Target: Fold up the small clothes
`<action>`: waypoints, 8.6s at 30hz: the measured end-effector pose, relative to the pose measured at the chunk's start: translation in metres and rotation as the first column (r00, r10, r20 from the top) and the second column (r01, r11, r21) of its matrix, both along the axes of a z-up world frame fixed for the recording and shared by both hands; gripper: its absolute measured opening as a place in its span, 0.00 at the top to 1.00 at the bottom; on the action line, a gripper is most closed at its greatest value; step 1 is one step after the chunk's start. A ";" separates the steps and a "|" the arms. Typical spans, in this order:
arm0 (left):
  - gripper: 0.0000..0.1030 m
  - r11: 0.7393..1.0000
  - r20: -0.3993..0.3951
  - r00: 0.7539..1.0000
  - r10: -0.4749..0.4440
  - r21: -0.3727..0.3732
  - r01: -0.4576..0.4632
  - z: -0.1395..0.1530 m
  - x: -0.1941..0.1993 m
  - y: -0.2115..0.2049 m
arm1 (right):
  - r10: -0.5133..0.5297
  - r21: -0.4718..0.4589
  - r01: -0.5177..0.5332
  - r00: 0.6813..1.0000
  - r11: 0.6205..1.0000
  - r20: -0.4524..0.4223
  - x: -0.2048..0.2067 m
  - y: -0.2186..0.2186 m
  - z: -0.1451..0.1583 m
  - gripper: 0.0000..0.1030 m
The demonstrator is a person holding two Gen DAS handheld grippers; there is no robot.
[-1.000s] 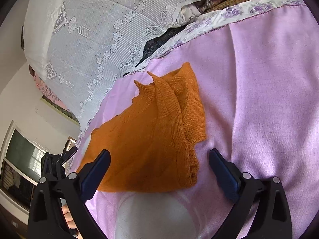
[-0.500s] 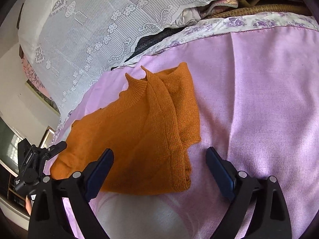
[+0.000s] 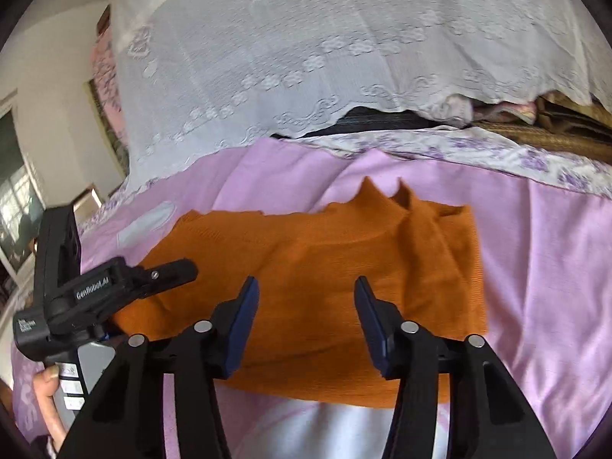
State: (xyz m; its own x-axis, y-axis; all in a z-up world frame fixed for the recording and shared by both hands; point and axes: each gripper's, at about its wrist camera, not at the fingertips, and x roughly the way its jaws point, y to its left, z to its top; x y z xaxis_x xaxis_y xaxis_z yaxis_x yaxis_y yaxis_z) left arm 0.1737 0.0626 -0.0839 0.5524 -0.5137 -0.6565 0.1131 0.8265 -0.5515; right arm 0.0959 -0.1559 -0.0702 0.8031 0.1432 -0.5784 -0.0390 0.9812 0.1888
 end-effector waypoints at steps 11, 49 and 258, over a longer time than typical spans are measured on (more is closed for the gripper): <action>0.37 0.998 0.008 0.999 0.048 0.043 -0.048 0.002 0.000 0.000 | 0.007 -0.108 -0.024 0.988 0.994 -0.152 0.021 0.018 -0.031 0.53; 0.85 0.898 0.321 0.895 -0.309 0.409 0.163 0.051 -0.081 -0.120 | 0.174 0.629 -0.099 0.983 0.771 -0.059 0.011 -0.048 0.010 0.21; 0.05 0.883 0.307 0.928 -0.212 0.467 0.047 0.025 -0.109 -0.133 | -0.059 0.551 0.045 0.998 0.833 0.008 -0.061 -0.141 -0.016 0.72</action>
State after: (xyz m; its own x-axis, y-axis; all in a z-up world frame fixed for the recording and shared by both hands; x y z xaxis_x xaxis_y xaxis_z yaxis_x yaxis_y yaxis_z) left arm 0.0645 -0.0702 -0.0584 0.7312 -0.2952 -0.6149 0.3477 0.9369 -0.0363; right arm 0.0352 -0.2965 -0.0859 0.8307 0.3899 -0.3974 -0.0020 0.7158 0.6983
